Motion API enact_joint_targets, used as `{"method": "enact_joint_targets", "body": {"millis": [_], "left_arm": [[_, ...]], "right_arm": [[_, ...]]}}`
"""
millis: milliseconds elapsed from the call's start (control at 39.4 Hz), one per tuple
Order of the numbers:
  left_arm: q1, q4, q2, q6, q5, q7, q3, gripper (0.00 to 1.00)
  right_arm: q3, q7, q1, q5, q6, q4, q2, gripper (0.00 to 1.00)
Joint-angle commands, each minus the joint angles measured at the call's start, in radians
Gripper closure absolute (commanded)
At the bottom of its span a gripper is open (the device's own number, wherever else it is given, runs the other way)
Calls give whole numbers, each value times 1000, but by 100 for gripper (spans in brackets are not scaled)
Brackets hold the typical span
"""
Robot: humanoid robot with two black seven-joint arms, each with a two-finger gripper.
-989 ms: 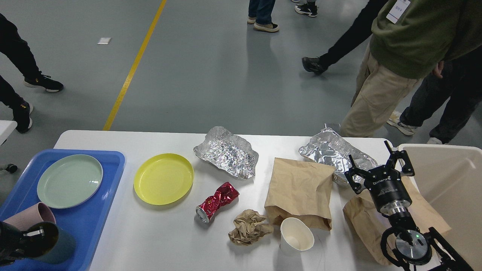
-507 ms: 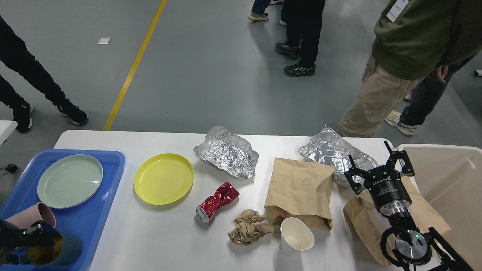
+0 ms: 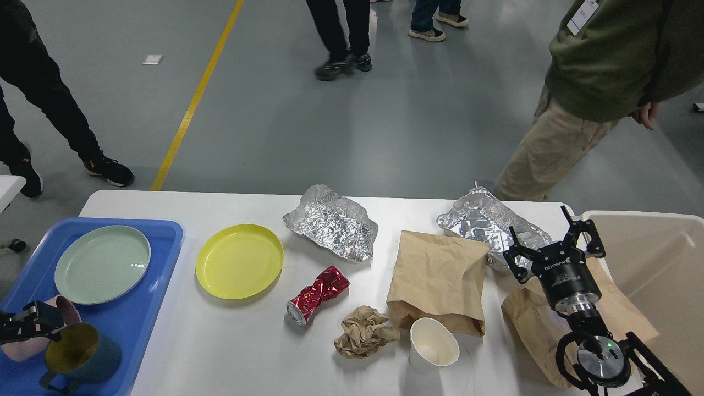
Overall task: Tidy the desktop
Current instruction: 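Release the teal mug and raise the left gripper away, then move the left gripper to the rim of the yellow plate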
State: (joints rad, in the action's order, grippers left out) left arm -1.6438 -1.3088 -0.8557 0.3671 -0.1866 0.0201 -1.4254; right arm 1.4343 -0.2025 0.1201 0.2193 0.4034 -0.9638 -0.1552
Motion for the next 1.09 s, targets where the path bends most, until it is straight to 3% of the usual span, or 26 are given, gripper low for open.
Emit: {"method": "enact_joint_targets", "body": {"millis": [0, 51, 304, 380, 482, 583, 786, 1065], "left_arm": [[-138, -18, 35, 111, 1, -3, -72, 4], [-217, -49, 63, 170, 6, 3, -107, 4], [-494, -167, 273, 225, 104, 0, -242, 4], [-608, -194, 449, 326, 119, 6, -242, 4], [-706, -208, 578, 407, 221, 9, -233, 4], [-812, -240, 673, 434, 361, 11, -228, 4], [-945, -326, 733, 454, 414, 31, -164, 4], [-933, -328, 739, 457, 412, 26, -164, 4]], "right_arm": [[0, 0, 0, 0, 0, 0, -1, 0], [0, 0, 1, 0, 0, 0, -1, 0], [0, 0, 0, 0, 0, 0, -1, 0], [0, 0, 0, 0, 0, 0, 0, 0], [0, 0, 0, 0, 0, 0, 0, 0], [0, 0, 0, 0, 0, 0, 0, 0], [0, 0, 0, 0, 0, 0, 0, 0], [0, 0, 0, 0, 0, 0, -1, 0]]}}
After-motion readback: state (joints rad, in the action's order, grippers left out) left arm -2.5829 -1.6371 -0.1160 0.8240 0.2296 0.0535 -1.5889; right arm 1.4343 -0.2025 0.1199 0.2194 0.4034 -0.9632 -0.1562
